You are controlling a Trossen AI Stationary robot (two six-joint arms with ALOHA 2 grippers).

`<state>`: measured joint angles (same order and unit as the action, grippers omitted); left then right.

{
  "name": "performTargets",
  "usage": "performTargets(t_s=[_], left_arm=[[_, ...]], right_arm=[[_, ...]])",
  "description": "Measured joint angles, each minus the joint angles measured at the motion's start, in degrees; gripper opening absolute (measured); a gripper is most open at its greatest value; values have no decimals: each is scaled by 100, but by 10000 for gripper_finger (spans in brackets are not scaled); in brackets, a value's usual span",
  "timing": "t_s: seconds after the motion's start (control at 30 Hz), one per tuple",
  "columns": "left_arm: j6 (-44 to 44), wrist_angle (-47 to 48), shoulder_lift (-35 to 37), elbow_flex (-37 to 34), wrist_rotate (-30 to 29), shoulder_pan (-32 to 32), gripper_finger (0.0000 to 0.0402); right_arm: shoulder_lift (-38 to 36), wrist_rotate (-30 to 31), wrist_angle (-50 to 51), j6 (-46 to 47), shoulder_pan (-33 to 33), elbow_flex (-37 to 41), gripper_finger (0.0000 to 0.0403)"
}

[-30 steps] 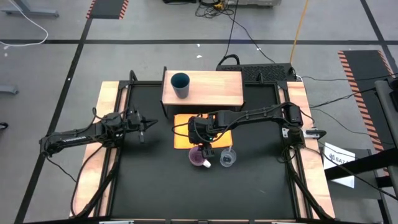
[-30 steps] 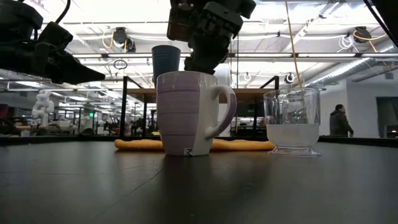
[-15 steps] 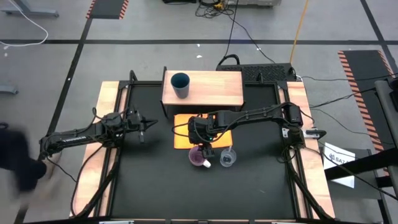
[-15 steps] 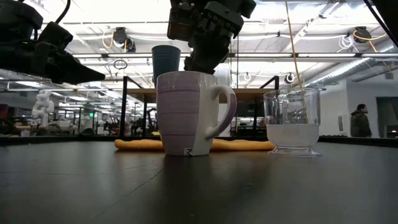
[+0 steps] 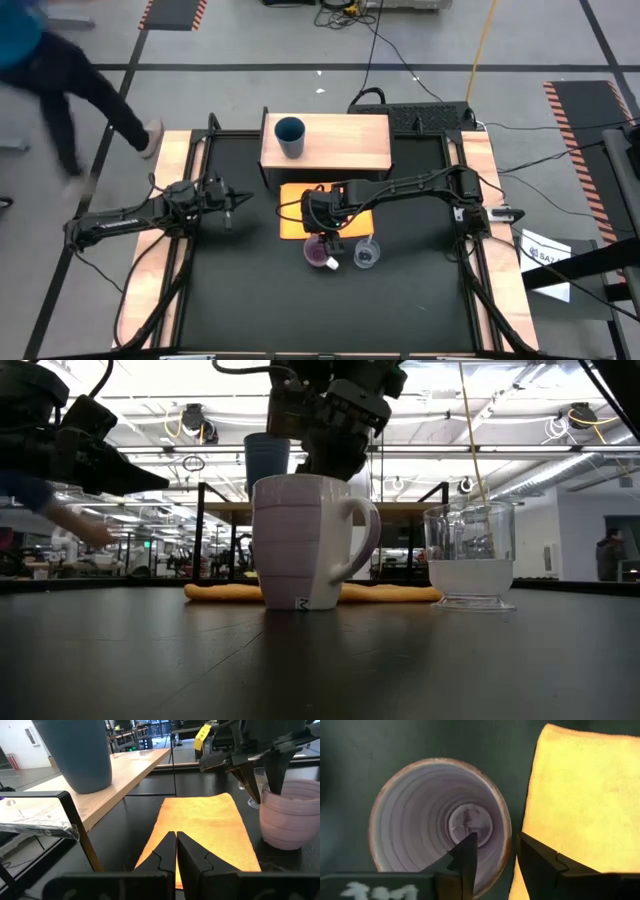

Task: Stack small to large cups/mugs on shelf
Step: Put the purple mug on the shelf

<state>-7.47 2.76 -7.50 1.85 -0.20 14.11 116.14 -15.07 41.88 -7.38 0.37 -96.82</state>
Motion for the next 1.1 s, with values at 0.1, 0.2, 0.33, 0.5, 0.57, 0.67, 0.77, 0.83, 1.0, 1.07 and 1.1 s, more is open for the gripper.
performTargets(t_s=[0.1, 0.2, 0.33, 0.5, 0.57, 0.67, 0.77, 0.83, 1.0, 1.07, 1.1], left_arm=[[0, 0, 2, 0, 4, 0, 17], [0, 0, 2, 0, 17, 0, 17], [-2, 0, 2, 0, 17, 0, 17], [0, 0, 2, 0, 17, 0, 17], [5, 0, 2, 0, 17, 0, 17], [9, 0, 0, 0, 17, 0, 17], [11, -1, 2, 0, 17, 0, 17], [16, -1, 2, 0, 18, 0, 17], [24, -2, 2, 0, 19, 0, 17], [24, -2, 2, 0, 19, 0, 17], [24, -2, 2, 0, 19, 0, 17]], right_arm=[[0, 0, -42, 18, -1, 0, 109], [-24, 0, -46, 20, -1, 0, 102], [-31, 0, -46, 20, 1, -2, 99], [-31, 0, -48, 6, -1, -2, 99], [-31, 0, -47, 18, -1, -2, 99], [-31, 0, -47, 22, -1, -2, 99], [-31, 0, -47, 63, -3, -2, 99], [-31, -2, -47, 64, -4, -2, 99], [-31, -2, -47, 67, -6, -2, 99], [-31, -2, -47, 68, -6, -2, 99], [-31, -2, -47, 68, -6, -2, 99]])
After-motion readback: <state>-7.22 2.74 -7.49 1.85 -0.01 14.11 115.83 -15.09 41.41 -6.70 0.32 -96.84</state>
